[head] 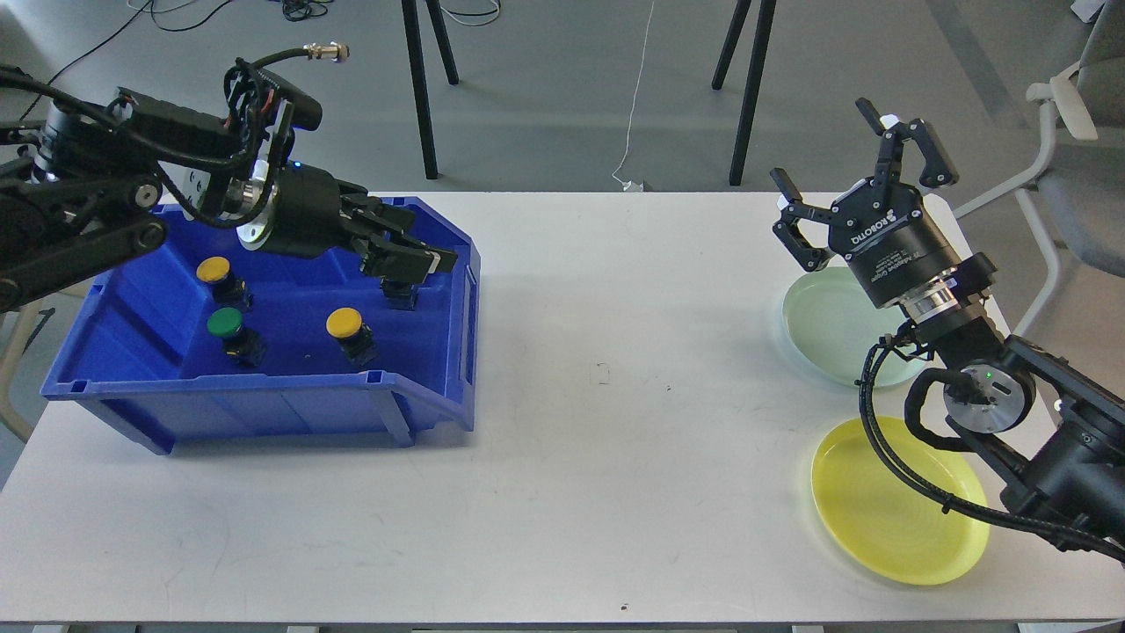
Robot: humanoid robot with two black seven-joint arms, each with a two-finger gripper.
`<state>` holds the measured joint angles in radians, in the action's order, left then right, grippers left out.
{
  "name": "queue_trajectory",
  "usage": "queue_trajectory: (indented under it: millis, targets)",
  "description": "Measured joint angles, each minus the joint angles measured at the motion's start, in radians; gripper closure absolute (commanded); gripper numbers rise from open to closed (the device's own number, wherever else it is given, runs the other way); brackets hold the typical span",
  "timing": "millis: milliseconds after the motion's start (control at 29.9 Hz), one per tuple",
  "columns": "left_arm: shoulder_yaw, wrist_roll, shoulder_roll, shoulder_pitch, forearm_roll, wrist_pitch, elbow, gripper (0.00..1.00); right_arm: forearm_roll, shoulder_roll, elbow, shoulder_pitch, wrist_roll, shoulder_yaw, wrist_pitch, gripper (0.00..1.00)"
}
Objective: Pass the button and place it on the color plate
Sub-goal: 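Lower the left gripper into the bin and grasp the yellow button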
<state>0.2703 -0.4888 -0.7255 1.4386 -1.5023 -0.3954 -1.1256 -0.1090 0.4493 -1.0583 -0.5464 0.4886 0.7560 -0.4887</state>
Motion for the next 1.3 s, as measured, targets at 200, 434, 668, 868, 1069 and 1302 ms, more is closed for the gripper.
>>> queue_trajectory:
  millis: [200, 434, 668, 868, 1069, 1302]
  targets:
    - [0.046, 0.000, 0.056, -0.031, -0.049, -0.002, 0.124, 0.14, 0.000, 0.000, 0.000, 0.009, 0.000, 0.002, 0.000, 0.01]
    - [0.051, 0.000, 0.078, -0.083, -0.055, -0.001, 0.154, 0.14, 0.000, 0.002, 0.000, 0.011, 0.000, 0.002, 0.000, 0.01]
    - [0.050, 0.000, 0.082, -0.137, -0.055, 0.000, 0.187, 0.14, 0.000, 0.000, 0.001, 0.015, 0.000, 0.001, 0.000, 0.01]
    - [0.047, 0.000, 0.082, -0.148, -0.055, 0.000, 0.197, 0.14, 0.000, 0.000, 0.000, 0.016, 0.000, 0.000, 0.000, 0.01]
    - [0.043, 0.000, 0.102, -0.172, -0.055, 0.000, 0.228, 0.14, 0.000, 0.000, -0.001, 0.023, 0.000, 0.000, 0.000, 0.01]
    - [0.046, 0.000, 0.109, -0.183, -0.055, 0.000, 0.258, 0.14, 0.000, 0.000, -0.002, 0.026, 0.000, 0.002, 0.000, 0.01]
